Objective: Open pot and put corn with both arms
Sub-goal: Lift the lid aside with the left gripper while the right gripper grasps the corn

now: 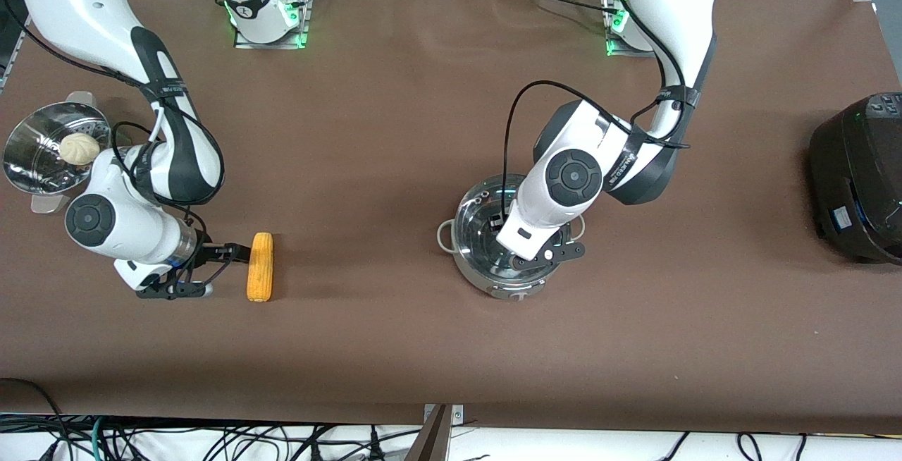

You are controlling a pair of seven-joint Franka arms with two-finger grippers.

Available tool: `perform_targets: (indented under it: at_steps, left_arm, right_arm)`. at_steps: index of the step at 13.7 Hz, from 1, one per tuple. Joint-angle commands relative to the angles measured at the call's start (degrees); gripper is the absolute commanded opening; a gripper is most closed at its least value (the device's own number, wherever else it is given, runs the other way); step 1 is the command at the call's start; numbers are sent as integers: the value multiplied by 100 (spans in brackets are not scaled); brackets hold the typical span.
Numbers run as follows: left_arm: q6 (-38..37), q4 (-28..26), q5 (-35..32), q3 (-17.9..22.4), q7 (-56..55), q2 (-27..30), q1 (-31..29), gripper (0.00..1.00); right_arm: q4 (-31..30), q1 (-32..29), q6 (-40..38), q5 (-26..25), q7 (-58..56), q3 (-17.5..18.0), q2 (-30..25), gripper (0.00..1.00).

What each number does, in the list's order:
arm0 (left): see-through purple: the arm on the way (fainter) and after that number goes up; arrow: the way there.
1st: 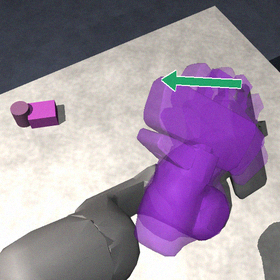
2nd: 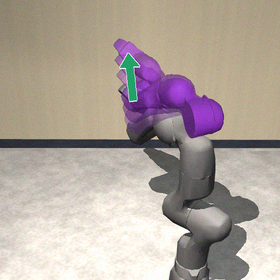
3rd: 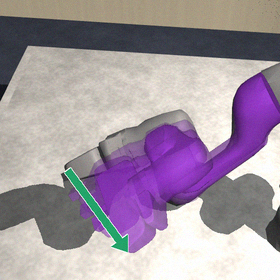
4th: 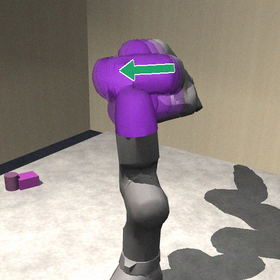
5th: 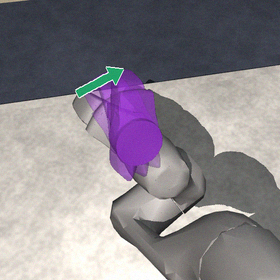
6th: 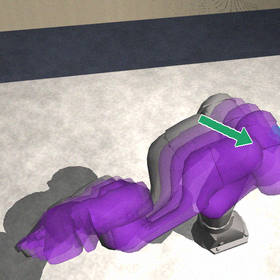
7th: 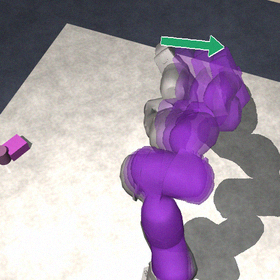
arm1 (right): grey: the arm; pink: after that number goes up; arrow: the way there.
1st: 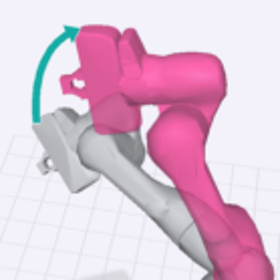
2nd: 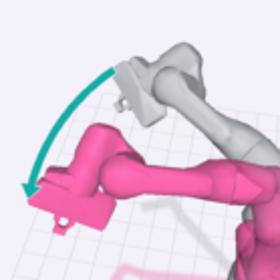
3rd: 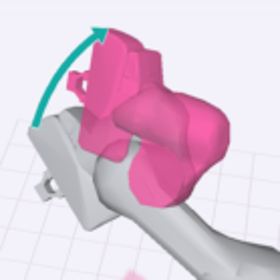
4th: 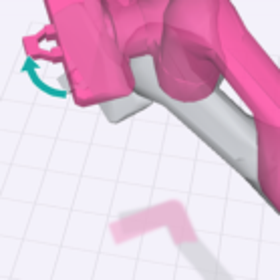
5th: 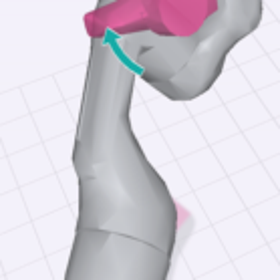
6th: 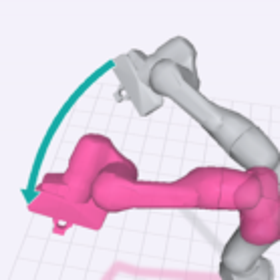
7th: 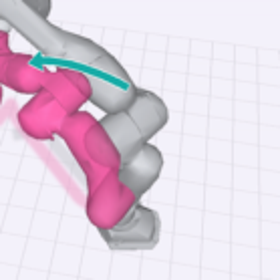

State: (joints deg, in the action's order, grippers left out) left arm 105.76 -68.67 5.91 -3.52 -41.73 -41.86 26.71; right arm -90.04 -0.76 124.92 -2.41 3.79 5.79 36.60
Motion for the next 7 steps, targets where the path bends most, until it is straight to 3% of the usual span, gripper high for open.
perform_targets:
  at_steps: [1, 7]
  left_arm:
    - [-801, 125, -72, 96, -55, 352, -87, 0]
    - [-1716, 573, -20, 123, 146, 644, -701, 0]
  right_arm:
    - [-23, -20, 129, -49, 61, 19, 49, 100]
    - [-14, 226, 419, 12, 342, 27, 304, 100]
